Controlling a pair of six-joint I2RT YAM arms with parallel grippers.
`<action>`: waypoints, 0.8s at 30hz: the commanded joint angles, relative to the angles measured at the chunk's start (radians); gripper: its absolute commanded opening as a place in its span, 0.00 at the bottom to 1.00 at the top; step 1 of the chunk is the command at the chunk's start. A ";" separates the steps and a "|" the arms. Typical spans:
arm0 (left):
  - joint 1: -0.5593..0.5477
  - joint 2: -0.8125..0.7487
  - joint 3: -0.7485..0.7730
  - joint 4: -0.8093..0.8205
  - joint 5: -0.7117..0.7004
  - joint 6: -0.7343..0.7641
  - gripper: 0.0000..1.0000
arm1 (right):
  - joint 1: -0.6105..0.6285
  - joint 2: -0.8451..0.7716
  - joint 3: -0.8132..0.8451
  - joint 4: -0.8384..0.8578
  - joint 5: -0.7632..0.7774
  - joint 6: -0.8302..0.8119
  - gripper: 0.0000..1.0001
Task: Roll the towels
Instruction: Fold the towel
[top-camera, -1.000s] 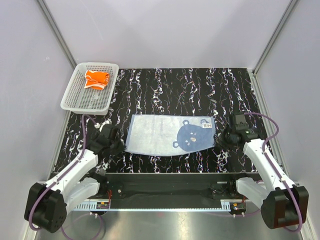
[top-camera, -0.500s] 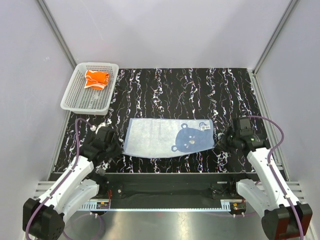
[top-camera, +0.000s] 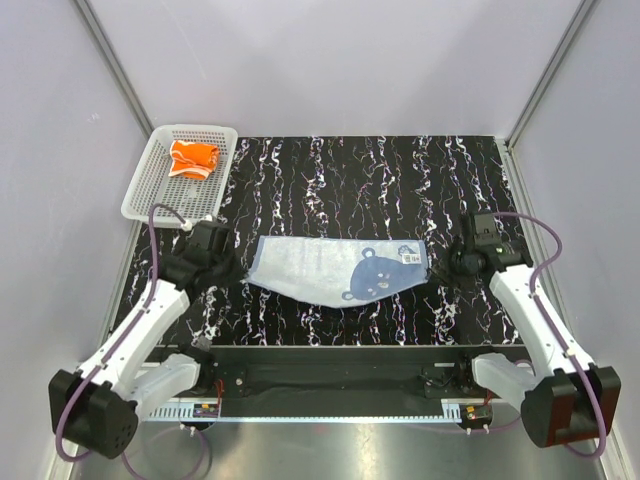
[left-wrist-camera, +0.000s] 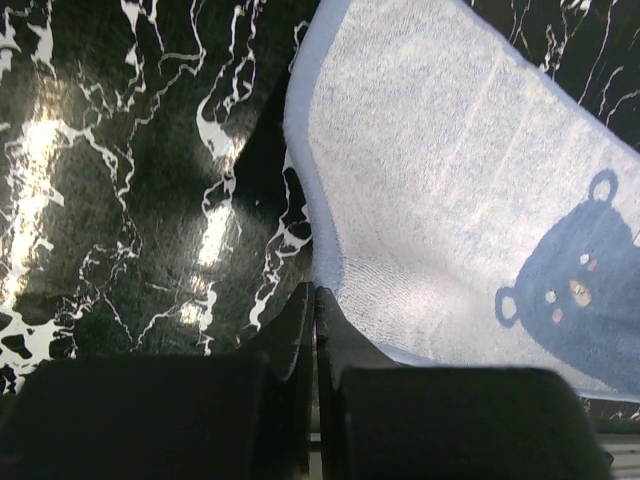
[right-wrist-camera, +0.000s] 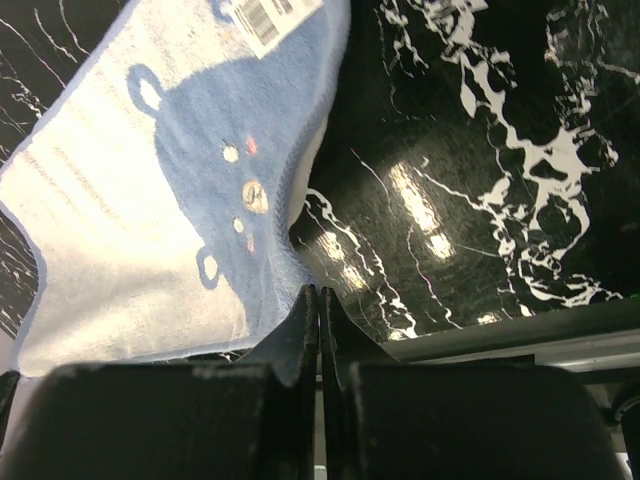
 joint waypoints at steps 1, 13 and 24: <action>0.027 0.056 0.092 0.026 0.024 0.060 0.00 | 0.004 0.049 0.094 0.035 0.046 -0.047 0.00; 0.102 0.313 0.244 0.087 0.062 0.115 0.00 | 0.001 0.273 0.222 0.089 0.084 -0.099 0.00; 0.130 0.573 0.423 0.086 0.088 0.171 0.00 | -0.044 0.420 0.304 0.133 0.095 -0.146 0.00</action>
